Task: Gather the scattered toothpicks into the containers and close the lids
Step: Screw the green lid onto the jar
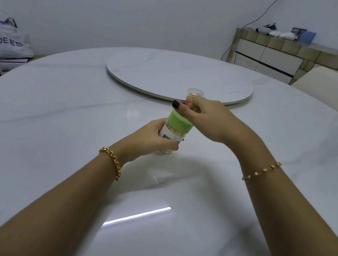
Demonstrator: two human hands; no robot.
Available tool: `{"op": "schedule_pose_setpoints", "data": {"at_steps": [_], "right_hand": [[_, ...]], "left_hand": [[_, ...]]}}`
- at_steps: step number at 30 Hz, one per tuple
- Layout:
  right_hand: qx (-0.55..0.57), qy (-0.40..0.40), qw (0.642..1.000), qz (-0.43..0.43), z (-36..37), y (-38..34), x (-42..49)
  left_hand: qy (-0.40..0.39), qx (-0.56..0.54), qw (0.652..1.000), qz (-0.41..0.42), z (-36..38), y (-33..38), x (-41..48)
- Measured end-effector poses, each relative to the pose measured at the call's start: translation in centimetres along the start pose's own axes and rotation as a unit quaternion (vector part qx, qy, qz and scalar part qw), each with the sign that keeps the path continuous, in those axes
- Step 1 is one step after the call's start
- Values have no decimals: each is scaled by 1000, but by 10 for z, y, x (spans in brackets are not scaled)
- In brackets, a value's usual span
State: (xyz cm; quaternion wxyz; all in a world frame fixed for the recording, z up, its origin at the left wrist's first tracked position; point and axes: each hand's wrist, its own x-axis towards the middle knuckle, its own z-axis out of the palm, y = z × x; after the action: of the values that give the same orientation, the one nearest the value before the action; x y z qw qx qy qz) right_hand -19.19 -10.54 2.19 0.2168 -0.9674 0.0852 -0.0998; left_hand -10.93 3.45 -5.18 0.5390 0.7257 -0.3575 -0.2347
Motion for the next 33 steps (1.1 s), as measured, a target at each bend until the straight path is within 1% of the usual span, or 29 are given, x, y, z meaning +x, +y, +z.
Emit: {"op": "schedule_pose_setpoints", "data": {"at_steps": [2,3,5,7,11,17,20,23,25,27,31,33], "right_hand": [[85,-51,995,-27,-8,6,0],[105,-81,990,-47,-13,8,-1],[127,-141,978,-83,-17,11,-2],[134,-163,973,-99,-17,11,-2],[105,-108,985,-85,-13,9,0],[52,-5,998,-42,2,4,2],[-12,34,996,-81,10,4,1],[-16,63,990,-123,18,1,-3],[-27,78,987,-134,22,-1,-4],[-49,94,986,-130,24,-2,-4],[-103,127,982,-96,34,-5,-3],[-122,145,978,-83,39,-7,-3]], "left_hand": [[6,-4,1000,3,-2,0,0],[10,-8,1000,5,-2,0,0],[13,-9,1000,6,-3,0,-1],[8,-2,1000,5,-3,1,-2],[-6,6,1000,10,-1,3,-4],[15,-9,1000,3,-2,2,-3],[7,-27,1000,0,-3,2,-4],[-18,-57,998,-4,-1,7,-6],[-23,-51,998,-1,3,10,-7],[-2,-24,1000,6,8,12,-7],[76,29,996,23,14,8,-4],[99,45,994,28,16,6,-3]]}}
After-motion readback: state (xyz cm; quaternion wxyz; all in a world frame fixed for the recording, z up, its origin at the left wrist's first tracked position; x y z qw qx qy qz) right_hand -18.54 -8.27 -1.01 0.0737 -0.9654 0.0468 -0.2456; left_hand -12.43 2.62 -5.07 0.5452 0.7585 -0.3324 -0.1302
